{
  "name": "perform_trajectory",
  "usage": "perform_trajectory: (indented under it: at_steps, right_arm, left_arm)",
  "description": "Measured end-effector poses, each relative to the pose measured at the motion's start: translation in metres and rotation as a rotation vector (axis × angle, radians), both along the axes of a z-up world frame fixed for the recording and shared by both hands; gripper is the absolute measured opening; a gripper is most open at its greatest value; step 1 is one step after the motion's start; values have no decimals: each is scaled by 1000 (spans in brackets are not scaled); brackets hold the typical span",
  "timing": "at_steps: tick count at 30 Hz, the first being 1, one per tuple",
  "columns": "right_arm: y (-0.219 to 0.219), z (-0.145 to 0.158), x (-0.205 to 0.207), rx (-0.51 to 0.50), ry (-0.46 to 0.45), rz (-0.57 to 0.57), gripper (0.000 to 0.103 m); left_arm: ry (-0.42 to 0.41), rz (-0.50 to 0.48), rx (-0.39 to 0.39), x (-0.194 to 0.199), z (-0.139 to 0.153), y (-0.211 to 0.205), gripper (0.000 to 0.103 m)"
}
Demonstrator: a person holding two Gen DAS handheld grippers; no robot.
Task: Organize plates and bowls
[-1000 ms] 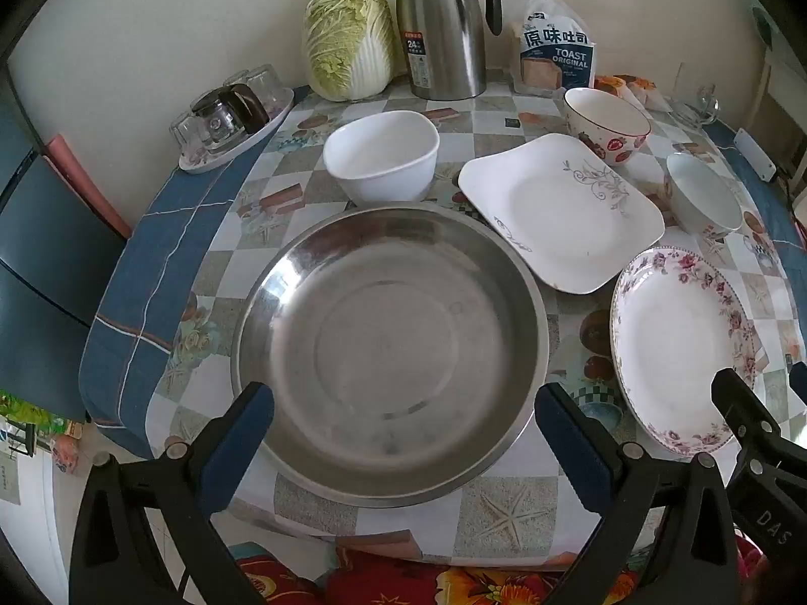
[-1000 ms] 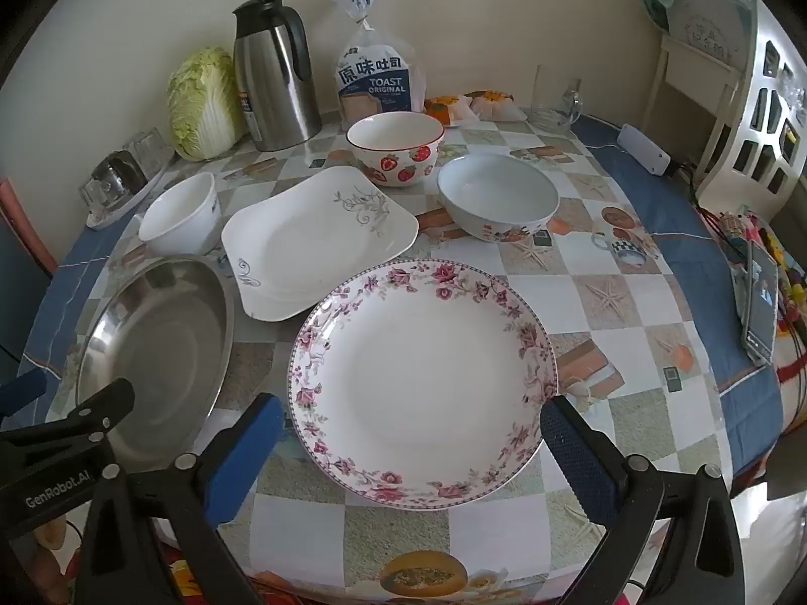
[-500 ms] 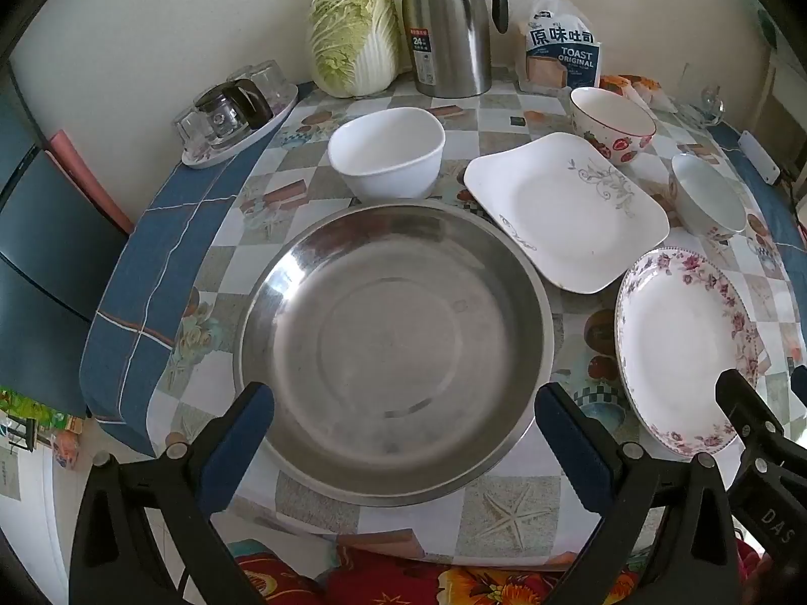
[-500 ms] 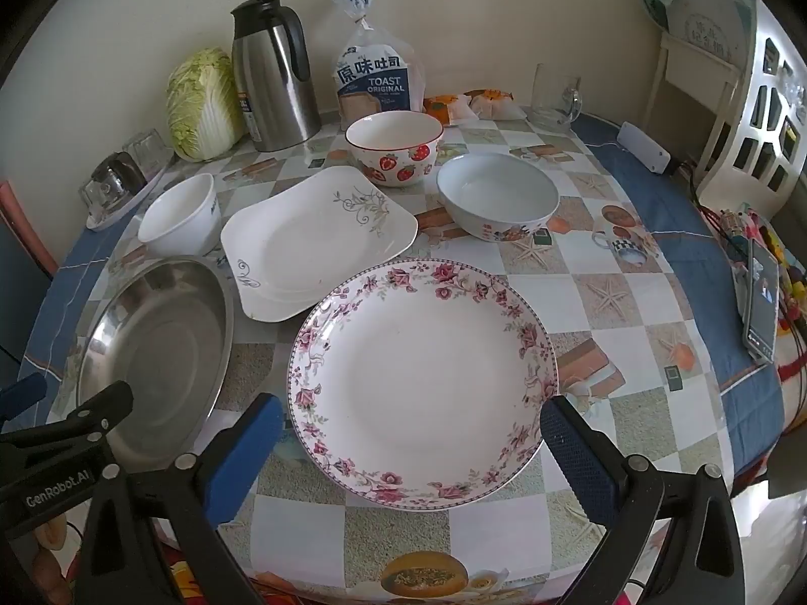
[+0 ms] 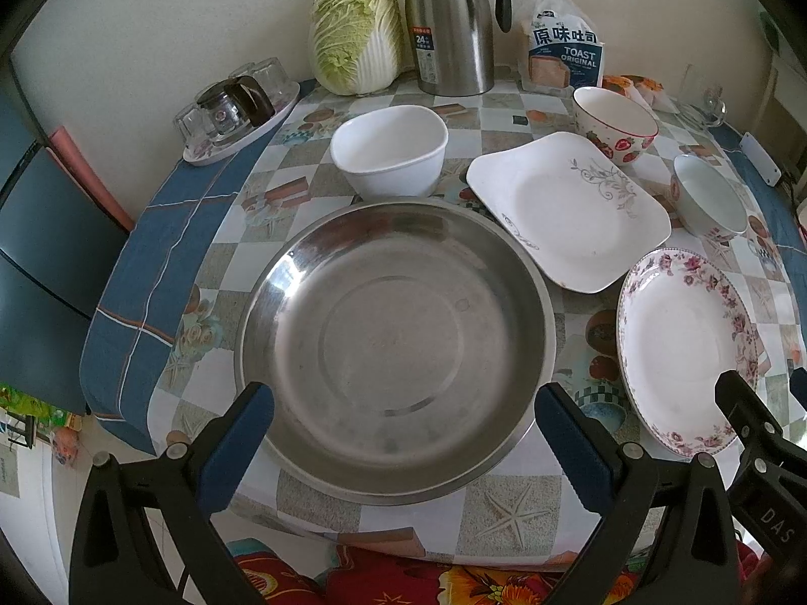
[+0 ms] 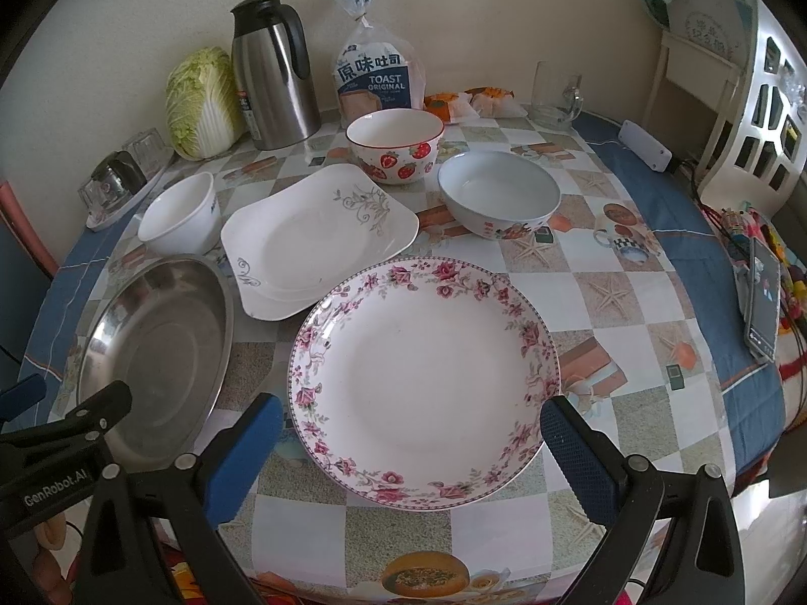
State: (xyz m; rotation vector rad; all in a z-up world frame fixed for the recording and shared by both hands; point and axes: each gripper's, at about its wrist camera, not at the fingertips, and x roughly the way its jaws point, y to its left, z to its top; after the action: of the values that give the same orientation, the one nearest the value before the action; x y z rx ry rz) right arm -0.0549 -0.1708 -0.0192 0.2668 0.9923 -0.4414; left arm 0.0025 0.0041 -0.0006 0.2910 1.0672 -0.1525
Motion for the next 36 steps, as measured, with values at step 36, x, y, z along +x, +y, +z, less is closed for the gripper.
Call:
perform_trajectory:
  at_steps: [36]
  right_arm:
    - [-3,-2,1,6,3,-1,103]
  left_arm:
    - [11,-1,5,-2,-6,-1,103]
